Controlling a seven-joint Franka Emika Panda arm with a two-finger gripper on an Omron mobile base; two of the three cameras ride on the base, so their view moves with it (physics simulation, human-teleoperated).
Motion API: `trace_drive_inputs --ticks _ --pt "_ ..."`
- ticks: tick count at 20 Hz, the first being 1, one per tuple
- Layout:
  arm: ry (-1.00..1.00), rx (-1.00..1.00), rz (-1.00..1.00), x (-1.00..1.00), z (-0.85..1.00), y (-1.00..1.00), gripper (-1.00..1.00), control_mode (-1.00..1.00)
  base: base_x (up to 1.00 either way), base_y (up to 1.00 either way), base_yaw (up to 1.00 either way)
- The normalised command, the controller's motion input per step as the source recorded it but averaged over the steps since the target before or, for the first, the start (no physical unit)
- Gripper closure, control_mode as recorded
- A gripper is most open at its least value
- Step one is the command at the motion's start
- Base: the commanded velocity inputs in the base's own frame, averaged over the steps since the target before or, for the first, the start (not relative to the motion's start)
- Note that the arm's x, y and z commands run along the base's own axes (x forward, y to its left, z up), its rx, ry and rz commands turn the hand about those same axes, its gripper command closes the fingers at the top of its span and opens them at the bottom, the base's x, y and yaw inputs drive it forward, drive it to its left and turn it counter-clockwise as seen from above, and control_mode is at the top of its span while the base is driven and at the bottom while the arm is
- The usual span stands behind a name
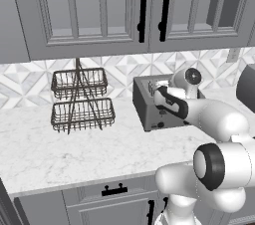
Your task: Start the toaster. Once the lever pops up, take the bread to the plate on the dining counter.
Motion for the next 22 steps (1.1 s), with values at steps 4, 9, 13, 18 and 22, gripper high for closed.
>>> trace_drive_inputs --ticks 4,9,13,18,22 --pt "0.0 0.0 0.0 0.0 0.0 0.0 -1.0 -1.0 0.0 0.0 0.0" --pt "0.0 0.0 0.0 0.0 0.0 0.0 -1.0 -1.0 0.0 0.0 0.0" --pt "0.0 0.0 0.0 -0.01 0.0 0.0 -1.0 -1.0 0.0 0.0 0.0" --pt "0.0 0.0 0.0 0.0 0.0 0.0 -1.0 -1.0 0.0 0.0 0.0" --pt "0.0 0.0 0.0 0.0 0.0 0.0 -1.0 -1.0 0.0 0.0 0.0"
